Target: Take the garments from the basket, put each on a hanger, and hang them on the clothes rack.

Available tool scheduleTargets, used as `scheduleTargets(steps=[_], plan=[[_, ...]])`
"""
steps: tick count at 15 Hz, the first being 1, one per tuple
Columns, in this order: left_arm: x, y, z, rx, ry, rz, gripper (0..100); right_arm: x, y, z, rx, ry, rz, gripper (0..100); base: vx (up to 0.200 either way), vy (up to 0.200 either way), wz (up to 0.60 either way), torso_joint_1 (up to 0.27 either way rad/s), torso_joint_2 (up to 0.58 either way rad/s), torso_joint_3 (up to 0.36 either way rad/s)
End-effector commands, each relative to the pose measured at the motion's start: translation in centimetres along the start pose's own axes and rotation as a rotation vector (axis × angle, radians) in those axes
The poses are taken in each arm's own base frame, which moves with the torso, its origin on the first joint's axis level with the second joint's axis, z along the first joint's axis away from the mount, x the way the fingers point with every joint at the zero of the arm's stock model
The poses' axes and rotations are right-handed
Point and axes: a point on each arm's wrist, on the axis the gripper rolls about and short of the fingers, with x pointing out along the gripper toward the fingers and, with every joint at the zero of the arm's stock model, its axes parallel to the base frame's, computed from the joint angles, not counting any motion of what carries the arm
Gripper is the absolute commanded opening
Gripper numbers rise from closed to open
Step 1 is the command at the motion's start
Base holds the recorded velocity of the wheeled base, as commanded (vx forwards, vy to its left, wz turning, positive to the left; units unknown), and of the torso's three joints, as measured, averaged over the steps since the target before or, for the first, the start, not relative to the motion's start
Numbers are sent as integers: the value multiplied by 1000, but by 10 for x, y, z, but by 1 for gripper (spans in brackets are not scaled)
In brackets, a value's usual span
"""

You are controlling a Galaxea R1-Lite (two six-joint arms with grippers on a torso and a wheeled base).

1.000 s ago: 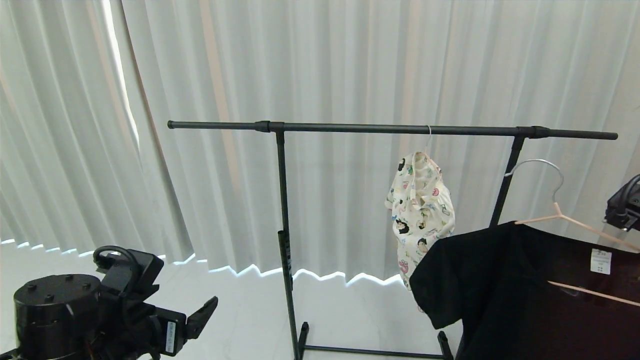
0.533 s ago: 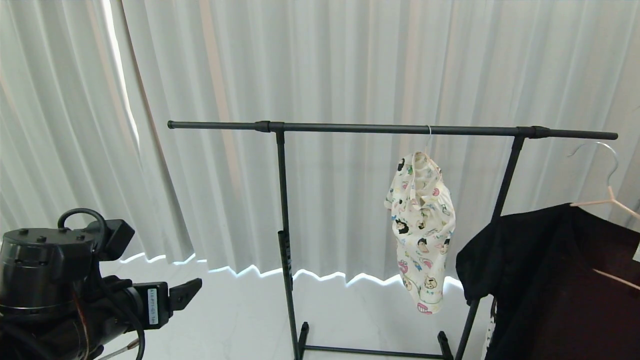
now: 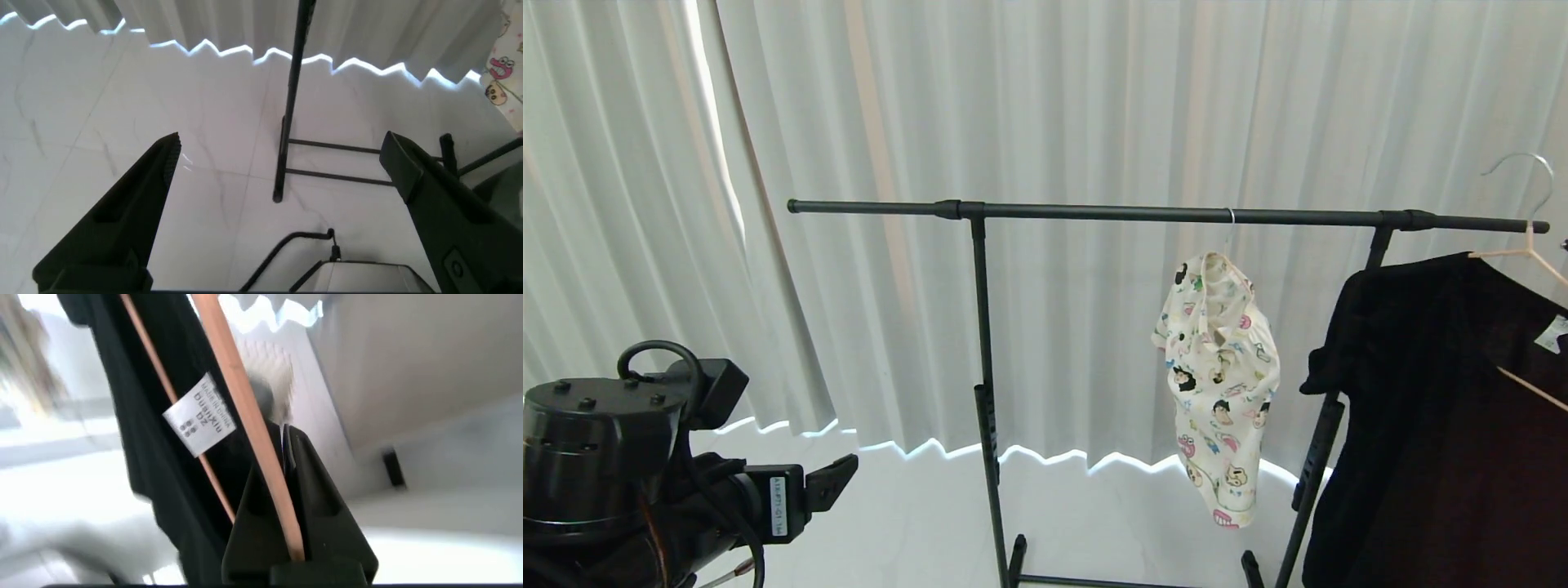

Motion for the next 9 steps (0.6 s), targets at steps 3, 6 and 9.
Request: scheduleTargets(steps=[3,6,9], plan=[[-1,0,1,2,-6,0,100,5,10,9,-23,-8,28,0,200,0,0,10,9,4],[-1,0,1,5,-8,10,100,6,12,10,-29,-8,34,0,200,0,0,4,4,-1],[-1,0,2,4,-11,11,100,6,14,10,-34,-8,39,0,200,0,0,2,4,4]])
